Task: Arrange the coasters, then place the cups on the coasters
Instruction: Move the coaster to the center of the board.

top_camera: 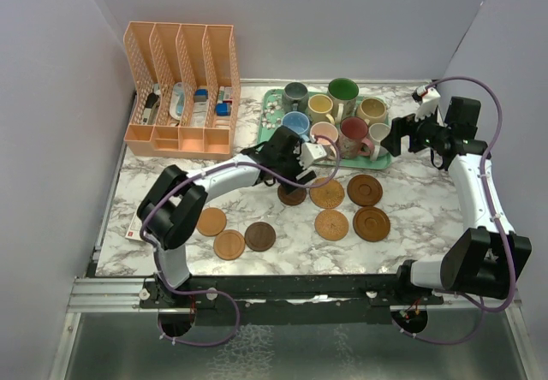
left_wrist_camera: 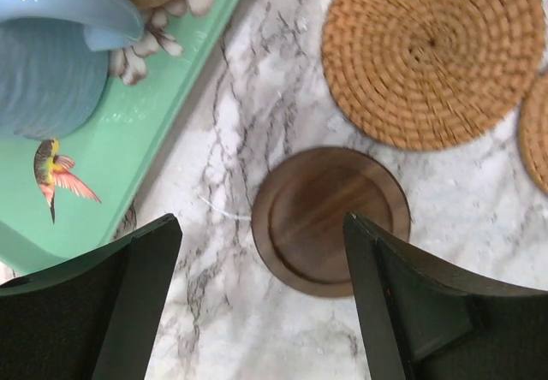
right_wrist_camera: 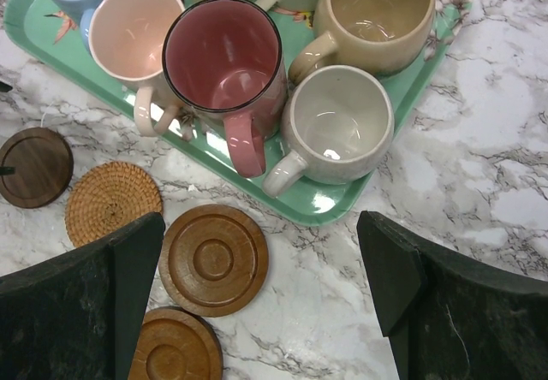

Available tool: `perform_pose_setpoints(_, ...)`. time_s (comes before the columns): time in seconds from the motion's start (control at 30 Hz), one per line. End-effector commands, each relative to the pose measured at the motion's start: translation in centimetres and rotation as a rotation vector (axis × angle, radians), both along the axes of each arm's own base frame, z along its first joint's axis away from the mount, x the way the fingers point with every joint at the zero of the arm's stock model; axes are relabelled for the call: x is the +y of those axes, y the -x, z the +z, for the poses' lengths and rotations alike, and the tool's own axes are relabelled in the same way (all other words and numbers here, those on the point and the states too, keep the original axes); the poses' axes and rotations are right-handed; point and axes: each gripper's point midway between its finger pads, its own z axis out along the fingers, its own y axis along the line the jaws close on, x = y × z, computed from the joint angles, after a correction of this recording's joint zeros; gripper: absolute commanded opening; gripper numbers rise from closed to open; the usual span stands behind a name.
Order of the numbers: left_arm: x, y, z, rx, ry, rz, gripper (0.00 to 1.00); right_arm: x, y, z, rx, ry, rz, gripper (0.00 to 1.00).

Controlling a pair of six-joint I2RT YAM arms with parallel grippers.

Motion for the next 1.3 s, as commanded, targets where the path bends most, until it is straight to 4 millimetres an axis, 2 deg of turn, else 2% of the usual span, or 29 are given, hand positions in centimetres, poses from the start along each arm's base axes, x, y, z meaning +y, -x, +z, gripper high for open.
perform_pose_setpoints(0.0,1.2,3.0,1.5,-0.011,0.001,-0.148,0.8,-0.2,-0.4,-0.2,-0.011,0.016,-0.004,0.97)
perform_pose_setpoints(0.1,3.0,5.2,1.7,-0.02,-0.028,-0.223,0.8,-0.2,-0.4,-0.1,-0.013,0.018,-0.004,0.97)
perform_pose_setpoints(0.37,8.0,11.2,-0.2,0.046,-0.114,-0.356,0.87,-0.2,-0.4,-0.2,-0.009,0.017,-0.002,0.97)
perform_pose_setpoints(0.57,9.5,13.8,-1.6,0.08,-0.133,-0.397,0.97,-0.3,-0.4,-0.1,-0.013,0.024,-0.006,0.97)
perform_pose_setpoints(0.83,9.4,14.1,-3.7,0.099,-0.178,-0.406,0.98,-0.3,-0.4,-0.2,-0.011,0.027,-0.007,0.97)
perform_pose_setpoints(1.27,6.9,12.7,-4.7,0.009,-0.197,-0.385,0.91,-0.4,-0.4,-0.4,-0.004,0.031,-0.011,0.97)
